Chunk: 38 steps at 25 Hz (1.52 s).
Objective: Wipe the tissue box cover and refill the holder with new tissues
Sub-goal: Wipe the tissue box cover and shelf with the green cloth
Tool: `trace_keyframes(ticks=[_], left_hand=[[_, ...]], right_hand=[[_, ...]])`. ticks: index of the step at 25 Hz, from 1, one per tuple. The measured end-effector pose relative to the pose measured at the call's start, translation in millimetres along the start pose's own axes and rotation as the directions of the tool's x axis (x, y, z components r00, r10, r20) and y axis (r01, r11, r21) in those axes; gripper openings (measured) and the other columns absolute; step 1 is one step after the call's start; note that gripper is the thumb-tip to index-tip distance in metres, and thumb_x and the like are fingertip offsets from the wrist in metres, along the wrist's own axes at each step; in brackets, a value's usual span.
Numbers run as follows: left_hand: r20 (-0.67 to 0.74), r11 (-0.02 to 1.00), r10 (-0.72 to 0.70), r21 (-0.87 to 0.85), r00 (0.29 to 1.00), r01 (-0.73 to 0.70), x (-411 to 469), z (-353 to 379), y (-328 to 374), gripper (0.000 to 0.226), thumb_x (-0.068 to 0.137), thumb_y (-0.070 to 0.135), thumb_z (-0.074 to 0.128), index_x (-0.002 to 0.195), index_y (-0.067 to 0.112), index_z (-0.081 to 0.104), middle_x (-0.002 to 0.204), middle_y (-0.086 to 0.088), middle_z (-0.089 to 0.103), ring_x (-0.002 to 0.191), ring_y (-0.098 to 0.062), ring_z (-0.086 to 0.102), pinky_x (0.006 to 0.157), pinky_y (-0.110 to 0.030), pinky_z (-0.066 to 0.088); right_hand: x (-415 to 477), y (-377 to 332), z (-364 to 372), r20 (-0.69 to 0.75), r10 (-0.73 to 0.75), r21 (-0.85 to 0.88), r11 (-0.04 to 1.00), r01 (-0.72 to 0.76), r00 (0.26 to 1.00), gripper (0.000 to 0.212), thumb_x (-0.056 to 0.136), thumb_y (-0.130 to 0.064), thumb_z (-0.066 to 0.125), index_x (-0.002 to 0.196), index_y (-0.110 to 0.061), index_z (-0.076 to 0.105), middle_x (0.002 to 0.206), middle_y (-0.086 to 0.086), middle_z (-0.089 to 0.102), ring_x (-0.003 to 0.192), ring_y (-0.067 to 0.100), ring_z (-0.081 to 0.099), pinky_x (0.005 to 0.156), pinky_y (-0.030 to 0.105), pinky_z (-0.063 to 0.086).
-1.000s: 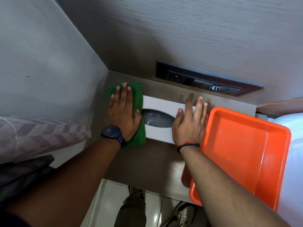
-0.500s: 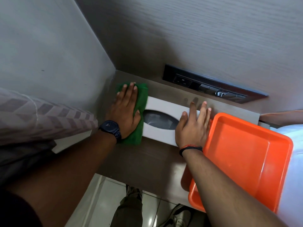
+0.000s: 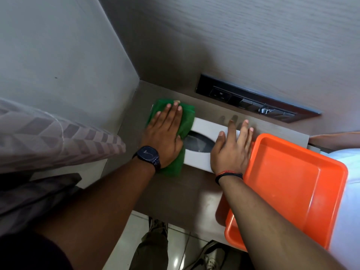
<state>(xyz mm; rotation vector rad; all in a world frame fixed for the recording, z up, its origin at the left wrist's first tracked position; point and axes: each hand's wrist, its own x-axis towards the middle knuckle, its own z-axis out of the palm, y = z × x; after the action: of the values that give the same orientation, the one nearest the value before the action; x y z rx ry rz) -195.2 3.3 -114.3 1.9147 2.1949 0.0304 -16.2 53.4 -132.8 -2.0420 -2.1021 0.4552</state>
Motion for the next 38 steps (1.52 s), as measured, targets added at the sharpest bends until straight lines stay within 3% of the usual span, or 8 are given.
trace_keyframes(ticks=[5, 9, 15, 22, 27, 30, 33, 38], left_hand=[[0.062, 0.999, -0.041, -0.031, 0.997, 0.043, -0.6, -10.3, -4.0, 0.067, 0.093, 0.038, 0.029, 0.148, 0.01, 0.002, 0.158, -0.007, 0.003, 0.144, -0.022, 0.002, 0.115, -0.036, 0.0], [0.122, 0.997, -0.002, 0.082, 0.992, -0.008, 3.6, -30.6, -37.0, 0.064, 0.096, 0.044, 0.02, 0.148, 0.012, 0.004, 0.158, -0.007, 0.005, 0.143, -0.022, 0.004, 0.116, -0.038, 0.005], [0.105, 0.977, 0.074, 0.192, 0.992, -0.093, 16.9, -51.5, -50.3, 0.064, 0.092, 0.037, 0.048, 0.146, 0.014, 0.021, 0.156, -0.009, 0.015, 0.142, -0.03, 0.008, 0.114, -0.041, 0.005], [0.092, 0.852, 0.441, 0.271, 0.893, -0.448, 37.6, -71.6, -39.5, 0.073, 0.083, 0.005, 0.047, 0.147, 0.018, 0.014, 0.156, -0.007, 0.018, 0.142, -0.031, 0.007, 0.114, -0.045, 0.002], [0.178, 0.745, 0.623, 0.162, 0.762, -0.647, 52.3, -109.4, -9.1, 0.034, 0.069, 0.025, 0.073, 0.103, 0.022, 0.066, 0.108, -0.003, 0.067, 0.123, -0.028, 0.046, 0.112, -0.046, 0.013], [0.208, 0.808, 0.58, -0.017, 0.788, -0.59, 52.1, -115.9, 44.8, 0.028, 0.073, 0.045, 0.069, 0.091, 0.023, 0.068, 0.092, -0.001, 0.069, 0.099, -0.028, 0.058, 0.093, -0.04, 0.039], [0.291, 0.855, 0.506, -0.047, 0.812, -0.516, 47.8, -94.4, 118.2, 0.038, 0.078, 0.054, 0.061, 0.103, 0.026, 0.062, 0.1, 0.001, 0.067, 0.107, -0.023, 0.05, 0.09, -0.036, 0.035], [0.362, 0.891, 0.434, -0.037, 0.825, -0.453, 51.6, -41.1, 211.0, 0.042, 0.076, 0.057, 0.061, 0.103, 0.026, 0.061, 0.096, -0.001, 0.066, 0.11, -0.021, 0.045, 0.087, -0.038, 0.027]], right_hand=[[-3.7, -8.0, -10.9, 0.015, 0.032, -0.042, 0.999, -0.031, 0.999, 0.054, 0.094, -0.037, 0.036, 0.144, -0.018, 0.031, 0.155, 0.016, 0.023, 0.144, 0.035, 0.014, 0.113, 0.052, 0.021], [-28.0, -35.8, -23.0, -0.124, -0.103, -0.023, 0.995, 0.101, 0.987, 0.05, 0.084, -0.049, 0.051, 0.12, -0.014, 0.057, 0.119, 0.014, 0.059, 0.113, 0.037, 0.05, 0.085, 0.044, 0.039], [-41.3, -91.3, -11.1, 0.291, -0.067, 0.045, 0.997, 0.057, 0.954, 0.056, 0.077, -0.064, 0.051, 0.1, -0.015, 0.064, 0.101, 0.01, 0.062, 0.098, 0.032, 0.051, 0.082, 0.041, 0.043], [-34.3, -99.2, -25.4, 0.429, -0.144, 0.489, 0.867, -0.095, 0.892, 0.024, 0.078, -0.022, 0.062, 0.097, -0.015, 0.049, 0.093, 0.01, 0.063, 0.088, 0.029, 0.059, 0.071, 0.039, 0.049], [-14.3, -46.3, -78.1, 0.445, -0.324, 0.511, 0.857, 0.06, 0.835, 0.026, 0.074, -0.015, 0.061, 0.083, -0.03, 0.042, 0.074, 0.001, 0.059, 0.072, 0.028, 0.057, 0.058, 0.033, 0.04], [10.7, 21.7, -126.4, 0.525, -0.359, 0.487, 0.87, 0.073, 0.772, 0.025, 0.076, -0.008, 0.071, 0.091, -0.018, 0.053, 0.087, 0.01, 0.065, 0.084, 0.026, 0.063, 0.076, 0.037, 0.048], [34.1, 90.6, -168.6, 0.647, -0.292, 0.43, 0.902, -0.021, 0.704, 0.026, 0.074, -0.001, 0.076, 0.091, -0.009, 0.057, 0.086, 0.01, 0.065, 0.081, 0.02, 0.06, 0.077, 0.031, 0.047], [53.0, 175.1, -169.2, 0.651, -0.138, 0.139, 0.988, 0.062, 0.747, 0.026, 0.072, -0.012, 0.079, 0.088, -0.016, 0.059, 0.094, 0.003, 0.062, 0.091, 0.02, 0.055, 0.08, 0.029, 0.042]])
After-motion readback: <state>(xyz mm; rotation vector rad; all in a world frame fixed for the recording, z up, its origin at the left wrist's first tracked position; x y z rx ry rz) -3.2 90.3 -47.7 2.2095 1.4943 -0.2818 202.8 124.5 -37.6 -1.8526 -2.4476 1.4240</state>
